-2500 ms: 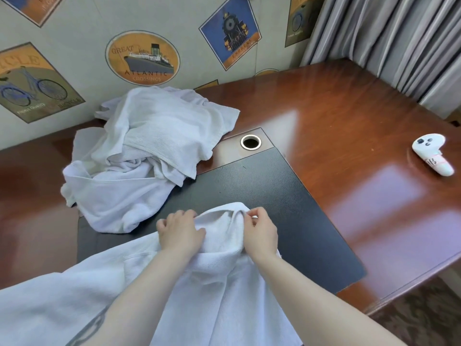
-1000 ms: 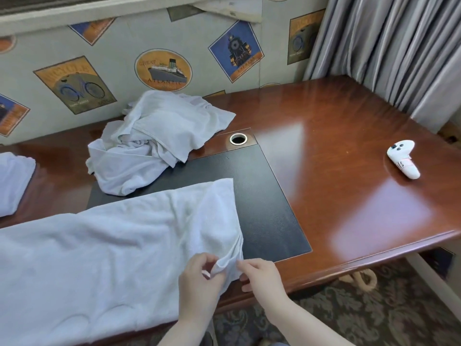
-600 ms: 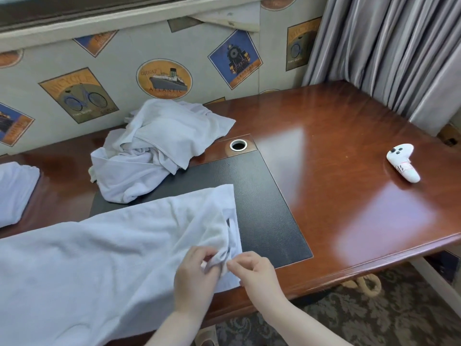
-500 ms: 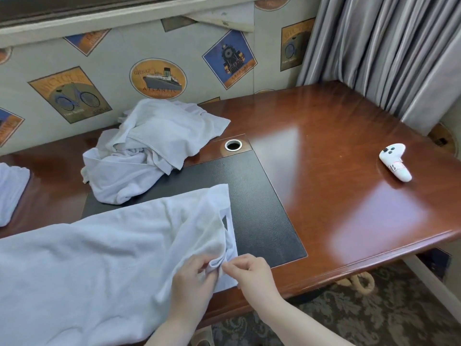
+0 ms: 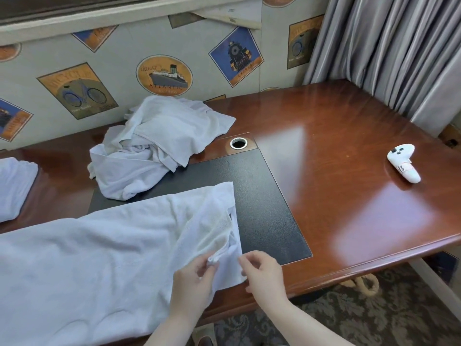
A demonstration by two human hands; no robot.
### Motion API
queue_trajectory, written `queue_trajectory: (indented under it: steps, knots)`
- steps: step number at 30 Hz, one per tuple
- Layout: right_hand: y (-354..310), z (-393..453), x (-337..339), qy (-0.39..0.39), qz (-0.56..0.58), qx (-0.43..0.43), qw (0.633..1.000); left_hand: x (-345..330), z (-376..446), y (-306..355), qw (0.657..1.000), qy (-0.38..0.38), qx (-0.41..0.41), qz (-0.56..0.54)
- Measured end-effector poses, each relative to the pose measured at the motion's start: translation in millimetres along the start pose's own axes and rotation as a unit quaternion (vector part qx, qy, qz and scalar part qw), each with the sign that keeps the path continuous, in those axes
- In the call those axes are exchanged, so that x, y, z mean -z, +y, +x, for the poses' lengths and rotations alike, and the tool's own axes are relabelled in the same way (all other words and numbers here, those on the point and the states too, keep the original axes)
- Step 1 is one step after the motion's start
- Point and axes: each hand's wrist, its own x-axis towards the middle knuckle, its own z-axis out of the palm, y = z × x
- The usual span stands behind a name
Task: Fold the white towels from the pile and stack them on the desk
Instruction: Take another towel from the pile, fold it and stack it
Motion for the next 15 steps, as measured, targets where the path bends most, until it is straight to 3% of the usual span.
queue_trajectory:
  steps: [2,5,9,11,13,15]
  knots:
    - [10,4,3,0.032,-0.101,-0.052,0.993,0,5,2,0.998,0.049,0.013,-0.025]
    - [15,11,-2,0.003,-0.250,-0.049,0.967,1,8,2,0.995,0.083,0.024,-0.043]
    - [4,13,-10,-0.027,-0.286,-0.041,0.957,5,11,2,0.987,0.158,0.018,-0.020]
    - [-1,11,-11,-0.048,-0.248,-0.034,0.967,7,11,5,0.982,0.187,-0.019,0.003]
    - [-11,4,-8,-0.074,-0.108,-0.046,0.990,9,11,11,0.977,0.208,-0.049,0.002]
    - [-22,-6,-4,-0.104,0.042,-0.073,0.991,8,9,16,0.974,0.214,-0.069,0.002]
